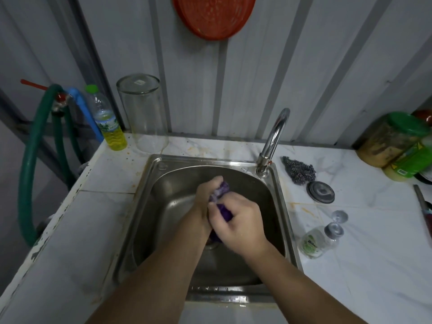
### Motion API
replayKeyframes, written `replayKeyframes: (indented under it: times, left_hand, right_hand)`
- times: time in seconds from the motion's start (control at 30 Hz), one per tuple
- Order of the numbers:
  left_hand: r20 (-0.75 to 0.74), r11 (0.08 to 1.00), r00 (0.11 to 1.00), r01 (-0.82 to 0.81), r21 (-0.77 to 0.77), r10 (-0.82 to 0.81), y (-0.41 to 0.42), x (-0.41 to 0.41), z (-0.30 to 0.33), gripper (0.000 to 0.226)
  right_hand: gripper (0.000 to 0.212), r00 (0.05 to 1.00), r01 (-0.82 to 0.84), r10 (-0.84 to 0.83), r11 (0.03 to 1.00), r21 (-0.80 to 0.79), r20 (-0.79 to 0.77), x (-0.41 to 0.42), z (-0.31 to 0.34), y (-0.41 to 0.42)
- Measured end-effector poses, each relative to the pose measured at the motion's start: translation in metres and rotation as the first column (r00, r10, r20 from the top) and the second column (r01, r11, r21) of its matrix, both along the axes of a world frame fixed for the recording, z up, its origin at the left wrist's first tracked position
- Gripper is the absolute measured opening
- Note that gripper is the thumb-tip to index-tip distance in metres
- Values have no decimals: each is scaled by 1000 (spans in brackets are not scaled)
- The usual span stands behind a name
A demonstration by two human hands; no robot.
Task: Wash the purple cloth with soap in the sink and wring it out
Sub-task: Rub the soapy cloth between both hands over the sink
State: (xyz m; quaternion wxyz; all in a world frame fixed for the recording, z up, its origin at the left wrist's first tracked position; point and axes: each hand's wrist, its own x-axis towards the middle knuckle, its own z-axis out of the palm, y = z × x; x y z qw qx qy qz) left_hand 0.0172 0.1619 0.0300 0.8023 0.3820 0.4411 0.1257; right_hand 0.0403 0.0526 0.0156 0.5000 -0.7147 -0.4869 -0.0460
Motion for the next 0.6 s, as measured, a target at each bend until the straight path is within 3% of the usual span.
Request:
replayKeyframes:
  times: [0.07, 0.13, 0.2, 0.33, 0.4, 0.43, 0.5, 0.6]
  left_hand:
    - [-38, 1000, 999, 0, 23, 1, -2, 1, 3, 46]
    - [-24, 1000, 999, 23, 18, -22, -10, 5, 0, 50]
    - [-23, 1000, 1000, 4, -10, -4, -15, 9, 1, 44]
    - [79, 995, 996, -39, -89, 46, -4, 6, -1, 54]
    - [76, 997, 997, 3, -79, 3, -4, 9, 4, 51]
    - [36, 996, 999, 40, -79, -37, -7, 10, 3, 52]
    - [29, 984, 995, 95, -154, -91, -15, 10, 2, 52]
    - [38, 975, 992, 128, -183, -123, -15, 8, -1, 53]
  right_hand:
    - [21, 991, 109, -111, 994, -30, -76, 14, -2, 2]
    - [27, 899, 267, -336, 929, -257, -282, 39, 4, 5]
    - [33, 854, 287, -420, 872, -396, -306, 45, 2, 5]
    - [24, 992, 72, -77, 996, -52, -98, 8, 1, 4]
    - [24, 970, 168, -182, 981, -93, -162, 17, -5, 5]
    - [28, 916, 263, -302, 949, -173, -265, 31, -7, 6]
    - [34, 727, 287, -459, 878, -382, -510, 60, -7, 7]
    - [34, 476, 205, -479, 876, -437, -737, 81, -8, 5]
